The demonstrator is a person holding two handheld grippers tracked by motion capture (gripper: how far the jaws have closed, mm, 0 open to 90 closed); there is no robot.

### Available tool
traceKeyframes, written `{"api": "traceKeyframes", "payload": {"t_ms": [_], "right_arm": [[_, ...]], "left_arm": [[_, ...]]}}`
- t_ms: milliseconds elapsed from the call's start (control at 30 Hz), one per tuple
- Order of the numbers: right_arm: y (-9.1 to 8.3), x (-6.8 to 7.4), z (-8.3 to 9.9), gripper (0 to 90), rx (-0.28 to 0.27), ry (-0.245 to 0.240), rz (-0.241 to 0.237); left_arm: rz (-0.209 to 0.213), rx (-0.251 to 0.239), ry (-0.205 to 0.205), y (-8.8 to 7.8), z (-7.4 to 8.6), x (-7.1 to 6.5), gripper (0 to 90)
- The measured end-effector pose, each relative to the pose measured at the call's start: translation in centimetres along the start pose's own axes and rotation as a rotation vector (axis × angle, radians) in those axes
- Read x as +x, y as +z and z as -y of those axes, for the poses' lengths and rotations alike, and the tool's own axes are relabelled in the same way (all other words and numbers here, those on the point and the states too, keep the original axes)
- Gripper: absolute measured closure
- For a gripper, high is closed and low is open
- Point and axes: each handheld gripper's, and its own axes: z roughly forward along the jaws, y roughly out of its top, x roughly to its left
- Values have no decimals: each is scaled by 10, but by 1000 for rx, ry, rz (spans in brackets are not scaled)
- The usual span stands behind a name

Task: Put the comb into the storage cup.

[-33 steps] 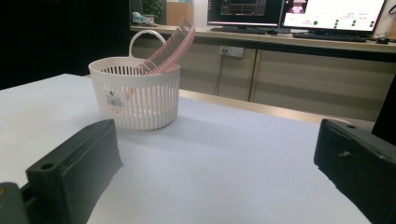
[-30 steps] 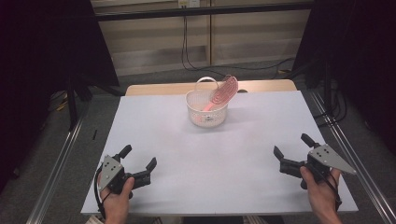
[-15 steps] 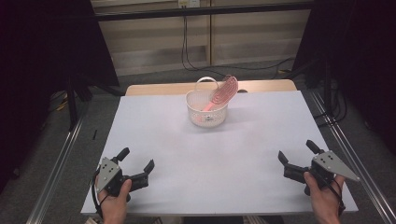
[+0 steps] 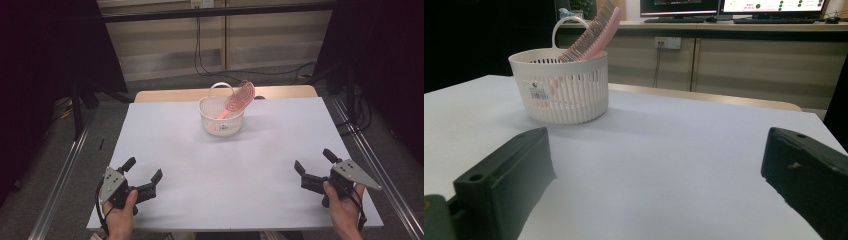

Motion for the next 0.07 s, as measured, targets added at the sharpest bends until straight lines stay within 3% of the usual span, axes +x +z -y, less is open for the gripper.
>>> {"api": "traceKeyframes", "payload": {"t_ms": [67], "right_arm": [[1, 0, 0, 0, 2, -3, 1]], "left_arm": [[1, -1, -4, 0, 0, 1, 21]]}}
